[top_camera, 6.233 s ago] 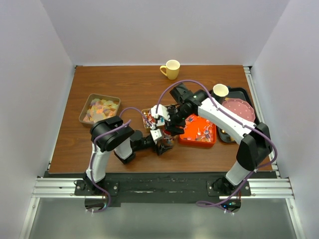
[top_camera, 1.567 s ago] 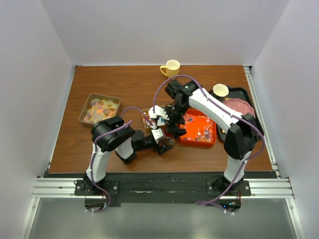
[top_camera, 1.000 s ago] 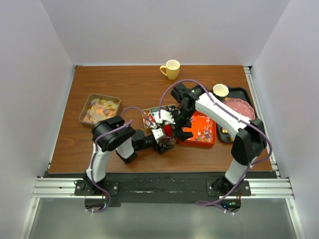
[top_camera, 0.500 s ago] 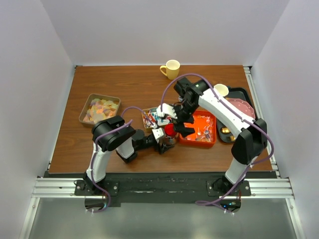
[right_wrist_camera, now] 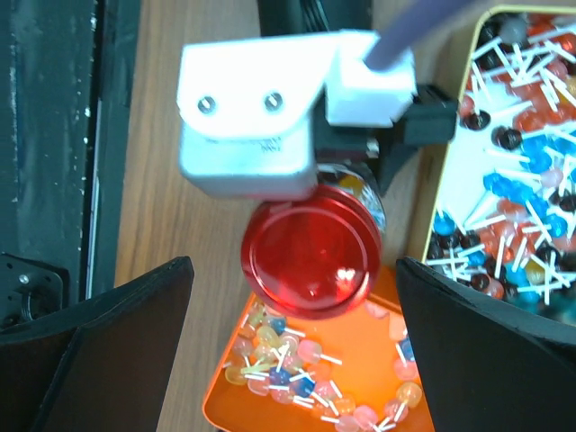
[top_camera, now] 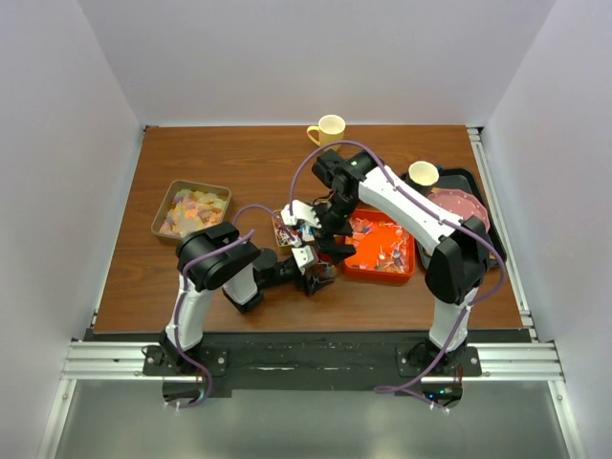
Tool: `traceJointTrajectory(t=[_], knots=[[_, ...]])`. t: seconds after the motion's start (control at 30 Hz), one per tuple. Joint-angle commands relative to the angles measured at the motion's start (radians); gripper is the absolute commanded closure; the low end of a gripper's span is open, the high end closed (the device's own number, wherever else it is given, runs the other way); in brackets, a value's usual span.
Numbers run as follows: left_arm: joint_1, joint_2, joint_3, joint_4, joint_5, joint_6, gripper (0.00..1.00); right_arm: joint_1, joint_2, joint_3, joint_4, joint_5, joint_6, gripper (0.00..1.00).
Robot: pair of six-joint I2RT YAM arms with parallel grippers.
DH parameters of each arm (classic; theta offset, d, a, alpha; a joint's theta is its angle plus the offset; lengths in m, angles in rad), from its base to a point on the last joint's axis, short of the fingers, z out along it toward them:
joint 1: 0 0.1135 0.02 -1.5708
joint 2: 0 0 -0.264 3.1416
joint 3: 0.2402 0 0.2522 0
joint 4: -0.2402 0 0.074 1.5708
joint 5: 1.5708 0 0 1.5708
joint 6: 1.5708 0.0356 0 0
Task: Pack the candies
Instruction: Screw the bottle lid onto the packing bottle.
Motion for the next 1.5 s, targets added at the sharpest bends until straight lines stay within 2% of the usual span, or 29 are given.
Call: traceJointTrajectory(t=[0.0, 0.6, 0.73, 0.83, 1.0, 1.17, 1.47], knots=[[0.013, 0.054, -0.010, -0.061, -0.076, 0.024, 1.00, 0.004, -0.011, 0.021, -0.036, -0.032, -0.018, 0.02], [0.021, 0.065, -0.001, -0.067, -0.090, 0.010, 1.00, -0.012, -0.152, -0.146, -0.081, 0.056, 0.009, 0.04], [0.022, 0.067, 0.001, -0.071, -0.086, 0.009, 1.00, -0.022, -0.181, -0.160, -0.122, 0.061, 0.014, 0.07], [0.021, 0.067, 0.002, -0.074, -0.080, 0.007, 1.00, -0.044, -0.190, -0.150, -0.162, 0.054, 0.014, 0.08], [0.021, 0.073, 0.010, -0.084, -0.065, 0.006, 1.00, -0.067, -0.175, -0.095, -0.088, 0.065, 0.052, 0.07], [0.019, 0.065, 0.007, -0.091, -0.067, 0.013, 1.00, -0.062, -0.100, -0.010, -0.032, -0.011, 0.095, 0.06], [0.021, 0.057, 0.007, -0.093, -0.070, 0.020, 1.00, -0.030, -0.011, 0.060, -0.045, -0.041, 0.086, 0.05]])
